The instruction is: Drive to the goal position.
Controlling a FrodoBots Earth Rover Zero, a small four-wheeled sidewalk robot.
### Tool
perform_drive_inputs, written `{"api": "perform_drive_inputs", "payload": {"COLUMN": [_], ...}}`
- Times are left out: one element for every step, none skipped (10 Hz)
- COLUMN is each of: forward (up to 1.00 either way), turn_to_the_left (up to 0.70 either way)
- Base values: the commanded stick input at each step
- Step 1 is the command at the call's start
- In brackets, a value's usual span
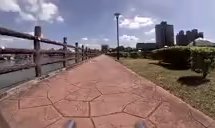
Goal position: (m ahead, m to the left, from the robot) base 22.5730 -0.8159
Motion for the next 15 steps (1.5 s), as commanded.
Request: {"api": "perform_drive_inputs", "payload": {"forward": [0.70, 0.70, 0.70, 0.70, 0.70, 0.70, 0.70, 0.70, 0.70, 0.70, 0.70, 0.70, 0.70, 0.70, 0.70], "turn_to_the_left": [0.17, 0.27, 0.11, 0.00, 0.00, 0.00, 0.00, 0.00, 0.00, 0.00, 0.00, 0.00, 0.00, 0.00, 0.12]}}
